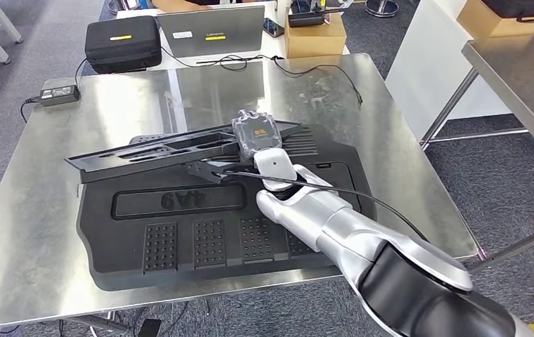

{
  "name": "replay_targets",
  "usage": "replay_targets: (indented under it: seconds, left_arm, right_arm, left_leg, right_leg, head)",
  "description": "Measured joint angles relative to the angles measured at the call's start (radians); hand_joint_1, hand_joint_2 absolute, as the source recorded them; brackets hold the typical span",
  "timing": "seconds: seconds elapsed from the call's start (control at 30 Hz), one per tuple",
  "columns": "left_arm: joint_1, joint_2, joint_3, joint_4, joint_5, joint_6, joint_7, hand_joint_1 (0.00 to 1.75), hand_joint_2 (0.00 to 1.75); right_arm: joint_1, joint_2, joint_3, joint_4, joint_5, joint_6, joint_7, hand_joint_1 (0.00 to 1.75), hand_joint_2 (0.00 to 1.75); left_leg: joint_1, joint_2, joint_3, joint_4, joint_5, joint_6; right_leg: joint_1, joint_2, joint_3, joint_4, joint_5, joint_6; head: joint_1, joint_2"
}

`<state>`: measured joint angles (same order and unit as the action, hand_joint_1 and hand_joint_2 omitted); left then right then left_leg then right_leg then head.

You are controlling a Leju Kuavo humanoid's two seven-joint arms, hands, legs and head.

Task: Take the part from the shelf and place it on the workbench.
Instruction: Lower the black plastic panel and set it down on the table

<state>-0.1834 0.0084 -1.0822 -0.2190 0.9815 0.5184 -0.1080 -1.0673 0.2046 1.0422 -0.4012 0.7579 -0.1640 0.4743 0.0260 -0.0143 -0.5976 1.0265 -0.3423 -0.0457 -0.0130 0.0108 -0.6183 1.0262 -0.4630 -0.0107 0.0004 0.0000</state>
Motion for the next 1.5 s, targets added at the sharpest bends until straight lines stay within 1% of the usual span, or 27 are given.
replay_targets:
  seconds: [0.17,0.3,0.5,0.63,0.9,1.07,1.23,1.37,1.5]
  left_arm:
    - [0.001,0.0,0.0,0.0,-0.006,0.001,-0.005,0.0,1.75]
    - [0.003,0.0,0.0,0.0,-0.02,0.016,-0.011,0.0,1.75]
    - [0.003,-0.001,0.0,0.0,-0.03,0.033,-0.01,0.0,1.75]
    - [0.003,-0.002,0.0,0.0,-0.034,0.03,-0.008,0.0,0.0]
    - [0.002,-0.004,-0.001,0.0,-0.057,0.022,0.007,0.0,0.0]
    - [-0.002,-0.005,-0.002,0.0,-0.063,0.018,0.009,0.0,0.0]
    - [-0.004,-0.006,-0.002,0.0,-0.066,0.012,0.012,0.0,0.0]
    - [-0.004,-0.006,-0.002,0.0,-0.066,0.01,0.013,0.0,0.0]
    - [-0.004,-0.006,-0.002,0.0,-0.063,0.003,0.013,0.0,0.0]
  right_arm:
    - [0.0,-0.003,0.0,0.007,0.039,0.0,0.032,1.75,1.75]
    - [0.0,-0.008,0.0,0.011,0.094,0.005,0.064,0.0,0.0]
    - [0.0,-0.01,0.003,0.012,0.157,0.034,0.075,0.0,0.0]
    - [0.001,-0.01,0.009,0.014,0.166,0.061,0.067,0.0,0.0]
    - [0.003,-0.003,0.016,0.017,0.177,0.18,0.02,0.0,0.0]
    - [0.006,0.011,0.018,0.019,0.173,0.216,-0.014,0.0,0.0]
    - [0.007,0.023,0.023,0.021,0.158,0.277,-0.042,0.0,0.0]
    - [0.007,0.027,0.027,0.021,0.148,0.297,-0.057,0.0,0.0]
    - [0.002,0.028,0.026,0.021,0.091,0.327,-0.092,0.0,0.0]
  left_leg:
    - [0.0,0.0,0.0,0.0,0.0,0.0]
    - [0.0,0.0,0.0,0.0,0.0,0.0]
    - [0.0,0.0,0.0,-0.001,0.0,0.0]
    - [0.0,0.0,0.0,-0.001,0.0,0.0]
    - [0.0,0.0,0.0,-0.001,0.0,0.0]
    - [0.0,0.0,0.0,-0.001,0.0,0.0]
    - [0.0,0.0,0.0,-0.001,0.0,0.0]
    - [0.0,0.0,0.0,-0.001,0.0,0.0]
    - [0.0,0.0,0.0,-0.001,0.0,0.0]
  right_leg:
    - [0.0,0.0,0.0,0.0,0.0,0.0]
    - [0.0,0.0,0.0,0.0,0.0,0.0]
    - [0.0,0.0,-0.001,0.0,0.0,0.0]
    - [0.0,0.0,-0.001,0.0,0.0,0.0]
    - [0.0,0.0,-0.001,0.0,0.0,0.0]
    - [0.0,0.0,-0.001,0.0,0.0,0.0]
    - [0.0,0.0,-0.001,0.0,0.0,0.0]
    - [0.0,0.0,-0.001,0.0,0.0,0.0]
    - [0.0,0.0,-0.001,0.0,0.0,0.0]
  head:
    - [-0.004,0.0]
    - [-0.006,0.0]
    - [-0.009,0.0]
    - [-0.013,0.0]
    - [-0.015,0.0]
    - [-0.015,0.0]
    - [-0.015,0.0]
    - [-0.014,0.0]
    - [-0.013,0.0]
